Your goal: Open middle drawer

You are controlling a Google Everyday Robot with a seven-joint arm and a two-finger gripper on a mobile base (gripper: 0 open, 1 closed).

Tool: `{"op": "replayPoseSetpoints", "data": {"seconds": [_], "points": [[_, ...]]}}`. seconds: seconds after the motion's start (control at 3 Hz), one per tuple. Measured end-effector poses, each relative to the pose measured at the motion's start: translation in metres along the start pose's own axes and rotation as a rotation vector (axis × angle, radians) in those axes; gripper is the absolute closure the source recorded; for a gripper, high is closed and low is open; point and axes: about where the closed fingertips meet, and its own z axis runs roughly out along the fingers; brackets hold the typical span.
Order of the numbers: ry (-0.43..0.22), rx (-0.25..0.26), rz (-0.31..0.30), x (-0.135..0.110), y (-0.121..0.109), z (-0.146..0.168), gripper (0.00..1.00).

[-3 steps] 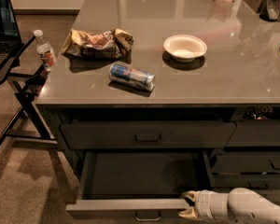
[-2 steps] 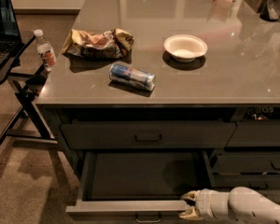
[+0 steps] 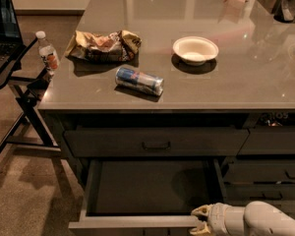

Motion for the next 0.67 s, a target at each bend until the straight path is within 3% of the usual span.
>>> {"op": "replayPoseSetpoints", "data": {"seconds": [0.67], "points": [[0.000, 0.000, 0.000, 0.0000, 0.0000, 0.0000, 0.35]]}}
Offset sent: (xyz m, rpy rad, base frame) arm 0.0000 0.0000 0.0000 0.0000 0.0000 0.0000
